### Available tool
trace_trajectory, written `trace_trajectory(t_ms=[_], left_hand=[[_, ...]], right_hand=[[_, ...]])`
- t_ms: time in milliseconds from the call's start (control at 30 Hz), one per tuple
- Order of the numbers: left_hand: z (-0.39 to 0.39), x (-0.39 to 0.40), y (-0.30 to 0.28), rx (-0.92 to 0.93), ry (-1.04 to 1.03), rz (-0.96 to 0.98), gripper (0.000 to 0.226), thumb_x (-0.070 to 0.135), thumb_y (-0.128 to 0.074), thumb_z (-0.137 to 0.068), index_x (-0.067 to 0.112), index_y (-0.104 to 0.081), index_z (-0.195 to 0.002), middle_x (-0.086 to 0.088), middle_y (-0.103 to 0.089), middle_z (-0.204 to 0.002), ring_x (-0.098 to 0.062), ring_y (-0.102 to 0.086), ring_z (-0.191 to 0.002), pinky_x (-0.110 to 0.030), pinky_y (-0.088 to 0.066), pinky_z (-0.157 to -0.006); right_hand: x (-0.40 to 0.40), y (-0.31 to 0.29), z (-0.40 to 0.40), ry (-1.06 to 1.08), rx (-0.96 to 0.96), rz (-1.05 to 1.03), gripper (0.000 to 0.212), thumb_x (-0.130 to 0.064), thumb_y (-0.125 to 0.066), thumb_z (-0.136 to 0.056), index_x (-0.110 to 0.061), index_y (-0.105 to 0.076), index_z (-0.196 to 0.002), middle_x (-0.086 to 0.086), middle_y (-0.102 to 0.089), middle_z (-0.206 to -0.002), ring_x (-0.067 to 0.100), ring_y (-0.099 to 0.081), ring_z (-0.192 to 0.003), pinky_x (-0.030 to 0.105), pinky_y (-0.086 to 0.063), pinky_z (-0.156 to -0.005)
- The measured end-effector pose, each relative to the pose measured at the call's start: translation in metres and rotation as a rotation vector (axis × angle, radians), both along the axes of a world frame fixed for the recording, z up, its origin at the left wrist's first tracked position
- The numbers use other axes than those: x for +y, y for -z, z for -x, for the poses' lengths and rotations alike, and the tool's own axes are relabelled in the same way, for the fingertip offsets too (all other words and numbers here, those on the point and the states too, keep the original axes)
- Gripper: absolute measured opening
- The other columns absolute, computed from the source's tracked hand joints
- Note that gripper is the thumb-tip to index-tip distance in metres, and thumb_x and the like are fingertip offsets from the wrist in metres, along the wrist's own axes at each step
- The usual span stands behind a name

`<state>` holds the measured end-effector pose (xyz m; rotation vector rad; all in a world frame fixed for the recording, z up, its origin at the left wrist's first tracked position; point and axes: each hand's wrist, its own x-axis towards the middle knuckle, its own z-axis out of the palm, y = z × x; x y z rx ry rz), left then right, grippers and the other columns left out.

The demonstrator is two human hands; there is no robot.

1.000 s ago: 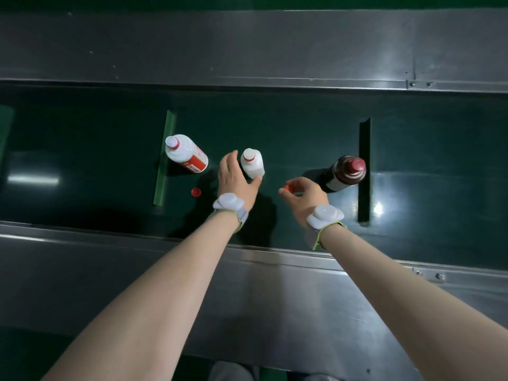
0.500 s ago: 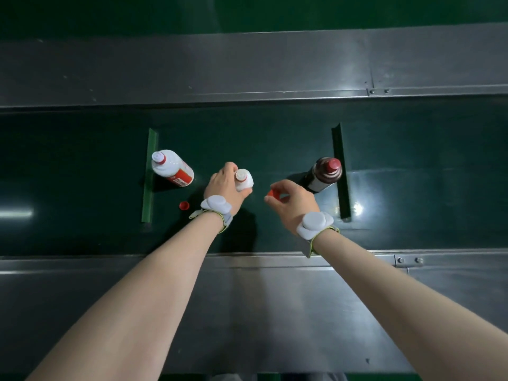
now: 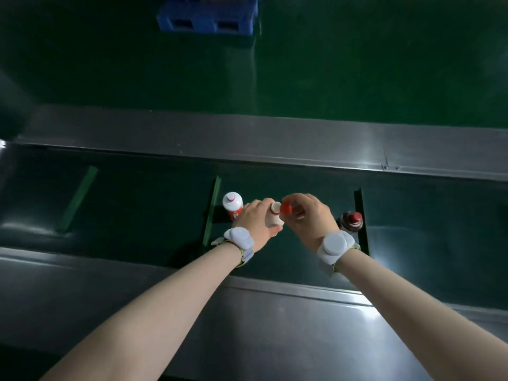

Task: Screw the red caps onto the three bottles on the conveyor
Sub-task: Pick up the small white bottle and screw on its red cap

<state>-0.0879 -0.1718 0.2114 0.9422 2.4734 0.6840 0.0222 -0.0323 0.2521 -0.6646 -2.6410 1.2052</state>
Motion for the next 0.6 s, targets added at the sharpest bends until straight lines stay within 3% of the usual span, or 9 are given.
trace_trajectory(t_ms=[233,367,433,500,600], left_hand=[[-0.008,-0.025,-0.064,0.047,0.054,0.039,0.029,0.038,-0.075,-0.087,0.027,-0.062,-0.110,0.000,-0.063,-0.107,-0.026,-0.066,-0.095,-0.040,-0.057,-0.081],[-0.011,-0.042,-0.087,0.073,0.111,0.113,0.024,0.042,-0.068,-0.085,0.031,-0.063,-0.106,0.011,-0.059,-0.094,-0.021,-0.063,-0.088,-0.037,-0.053,-0.075],[-0.012,-0.046,-0.100,0.131,0.136,0.136,0.021,0.042,-0.064,-0.082,0.031,-0.063,-0.099,0.013,-0.059,-0.086,-0.020,-0.064,-0.082,-0.041,-0.053,-0.080],[-0.014,-0.051,-0.111,0.139,0.118,0.137,0.027,0.047,-0.061,-0.078,0.031,-0.063,-0.100,0.010,-0.063,-0.091,-0.022,-0.066,-0.081,-0.047,-0.054,-0.087],[-0.015,-0.053,-0.124,0.112,0.101,0.090,0.029,0.053,-0.058,-0.075,0.034,-0.058,-0.098,0.008,-0.062,-0.096,-0.024,-0.065,-0.082,-0.049,-0.056,-0.084]], right_hand=[[-0.033,-0.074,0.008,-0.133,-0.058,-0.208,0.019,-0.026,-0.073,-0.096,-0.019,-0.076,-0.114,0.000,-0.070,-0.112,0.022,-0.067,-0.098,0.038,-0.057,-0.088],[-0.045,-0.106,0.008,-0.272,-0.182,-0.352,0.023,-0.027,-0.067,-0.099,-0.027,-0.073,-0.122,-0.002,-0.068,-0.121,0.021,-0.065,-0.108,0.035,-0.054,-0.093],[-0.049,-0.123,0.007,-0.326,-0.223,-0.423,0.027,-0.029,-0.064,-0.101,-0.029,-0.072,-0.127,-0.003,-0.067,-0.126,0.019,-0.064,-0.113,0.034,-0.052,-0.096],[-0.057,-0.139,0.003,-0.336,-0.236,-0.480,0.028,-0.030,-0.063,-0.102,-0.028,-0.071,-0.128,-0.004,-0.068,-0.127,0.019,-0.064,-0.114,0.033,-0.052,-0.097],[-0.064,-0.157,-0.003,-0.298,-0.234,-0.526,0.024,-0.031,-0.061,-0.102,-0.025,-0.072,-0.122,-0.003,-0.072,-0.118,0.020,-0.067,-0.107,0.035,-0.054,-0.093]])
